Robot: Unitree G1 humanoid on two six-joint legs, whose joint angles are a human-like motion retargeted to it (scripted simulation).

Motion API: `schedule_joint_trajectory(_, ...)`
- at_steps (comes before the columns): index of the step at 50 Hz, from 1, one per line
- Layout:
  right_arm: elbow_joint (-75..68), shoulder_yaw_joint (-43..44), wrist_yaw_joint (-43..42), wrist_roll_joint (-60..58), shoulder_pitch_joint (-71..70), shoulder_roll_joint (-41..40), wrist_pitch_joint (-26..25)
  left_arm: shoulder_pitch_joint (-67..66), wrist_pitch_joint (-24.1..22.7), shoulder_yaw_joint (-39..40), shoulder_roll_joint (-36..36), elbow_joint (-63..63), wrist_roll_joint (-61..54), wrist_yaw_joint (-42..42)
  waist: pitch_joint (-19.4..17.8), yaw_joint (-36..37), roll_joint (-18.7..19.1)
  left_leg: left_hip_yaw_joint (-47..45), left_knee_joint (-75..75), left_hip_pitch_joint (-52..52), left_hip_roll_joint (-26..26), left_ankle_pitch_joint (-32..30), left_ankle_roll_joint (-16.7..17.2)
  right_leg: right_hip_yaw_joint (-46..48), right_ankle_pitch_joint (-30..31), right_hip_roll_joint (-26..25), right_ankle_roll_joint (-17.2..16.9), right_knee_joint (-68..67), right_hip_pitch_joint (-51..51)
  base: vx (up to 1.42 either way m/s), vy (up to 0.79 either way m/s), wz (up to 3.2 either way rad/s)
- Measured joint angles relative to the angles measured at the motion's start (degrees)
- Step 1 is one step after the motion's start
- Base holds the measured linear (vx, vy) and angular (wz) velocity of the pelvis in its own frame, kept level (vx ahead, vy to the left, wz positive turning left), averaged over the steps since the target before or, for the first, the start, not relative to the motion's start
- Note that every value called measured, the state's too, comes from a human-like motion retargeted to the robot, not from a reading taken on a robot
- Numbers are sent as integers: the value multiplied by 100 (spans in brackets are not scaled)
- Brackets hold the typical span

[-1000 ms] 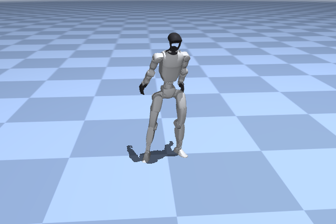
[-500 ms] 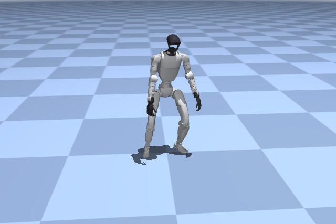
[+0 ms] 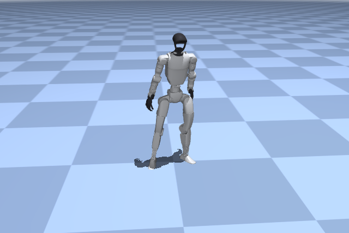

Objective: In place motions

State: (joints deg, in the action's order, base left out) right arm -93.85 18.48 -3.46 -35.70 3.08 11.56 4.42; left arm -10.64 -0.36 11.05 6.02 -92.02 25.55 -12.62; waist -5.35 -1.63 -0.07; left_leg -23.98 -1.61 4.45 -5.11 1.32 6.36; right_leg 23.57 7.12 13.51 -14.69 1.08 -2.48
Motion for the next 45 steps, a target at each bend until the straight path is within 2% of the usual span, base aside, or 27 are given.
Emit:
schedule_joint_trajectory(2,-355,130,2,161,200,44,-471,-145,145,87,-25,-423,-52,59,151,-168,-5,918,227,331,107,45,-162,-401,-51,11,104,-172,-221,11,1,2)
schedule_joint_trajectory(5,-355,203,415,1082,364,71,-1025,-138,659,103,-61,-538,-347,198,-261,-69,-10,645,357,159,-33,123,-213,-509,-95,-25,181,-366,-172,-17,-3,-42)
schedule_joint_trajectory(8,-355,257,193,1614,298,36,-754,-46,331,35,-17,-538,-517,136,-415,-19,-53,558,435,-2,-107,183,-197,-587,-112,-33,186,-397,-35,-7,-1,-29)
schedule_joint_trajectory(10,-355,278,-28,1532,163,-17,-552,78,149,23,15,-494,-438,200,-226,-74,-46,583,507,94,-103,228,-233,-575,-133,-20,208,-412,-94,15,2,15)
schedule_joint_trajectory(13,-355,138,70,1317,-265,-68,-343,453,176,-45,77,-211,-415,385,-92,-44,-59,607,863,342,-140,415,-346,-579,-243,5,364,-649,-282,-1,1,7)
schedule_joint_trajectory(17,116,-159,281,1371,-1210,-193,-165,1415,-91,-225,153,372,-693,482,-353,170,-28,902,2540,1318,-516,1234,-529,-971,-846,47,751,-2015,-1097,-35,1,-12)
schedule_joint_trajectory(20,616,-570,230,1295,-1739,-218,-5,1871,-362,-536,395,946,-811,562,-344,207,111,1291,3772,2066,-807,1824,-639,-1381,-1324,-245,1000,-3210,-1831,-15,-2,-17)
schedule_joint_trajectory(22,473,-800,221,963,-2177,-125,-141,2145,-395,-866,664,1050,-880,778,-249,233,30,1229,4408,2307,-894,2053,-677,-1466,-1596,-115,1182,-3807,-2075,11,3,-34)
schedule_joint_trajectory(25,394,-808,351,576,-2692,-115,-376,2650,-338,-961,972,1070,-479,833,-499,153,-23,1376,4732,2285,-806,2121,-720,-1679,-1881,-111,1294,-4336,-2084,-1,-3,20)
schedule_joint_trajectory(28,484,-845,306,674,-2754,-123,-246,2736,-643,-1240,1177,1402,-457,451,-466,246,48,1521,4410,2138,-777,1984,-595,-1634,-1804,-173,1221,-4193,-1912,4,-15,20)
schedule_joint_trajectory(30,677,-838,120,654,-2622,-169,-189,2641,-945,-1284,1262,1608,-431,332,-368,290,49,1510,3944,1982,-734,1771,-486,-1643,-1533,-224,1055,-3891,-1775,7,-17,17)
schedule_joint_trajectory(34,651,-890,-807,488,-2298,-218,-23,2112,-1175,-1027,1190,1833,-513,219,-304,230,181,1636,2970,1599,-779,1351,-223,-2358,-1217,-631,764,-3592,-1491,7,-21,46)
schedule_joint_trajectory(36,500,-923,-1263,345,-2130,-231,-105,1757,-1141,-855,1113,1832,-667,418,-296,95,310,1781,2597,1462,-851,1152,-84,-2899,-1358,-983,801,-3501,-1288,9,-25,83)
schedule_joint_trajectory(38,358,-897,-1447,186,-1910,-249,-213,1402,-868,-633,998,1805,-776,724,-336,-75,411,2030,2312,1383,-866,937,66,-3084,-1544,-1284,1048,-3320,-1043,8,-23,109)
schedule_joint_trajectory(40,297,-739,-1249,117,-1608,-261,-340,1174,-489,-415,847,1725,-753,953,-458,-91,353,2186,1941,1252,-731,625,180,-2247,-1329,-1041,1479,-2923,-786,-7,-16,106)
schedule_joint_trajectory(42,198,-499,-620,281,-1298,-268,-467,1156,-237,-257,650,1512,-725,869,-656,242,335,2117,1421,1087,-674,120,183,-2305,-1310,-1113,1474,-2832,-664,-31,-25,100)
schedule_joint_trajectory(45,-245,-347,604,765,-843,-223,-525,1115,-274,-209,335,953,-1160,323,-802,709,338,1783,708,919,-552,-722,105,-1775,-988,-964,1399,-2316,-431,-38,-20,116)
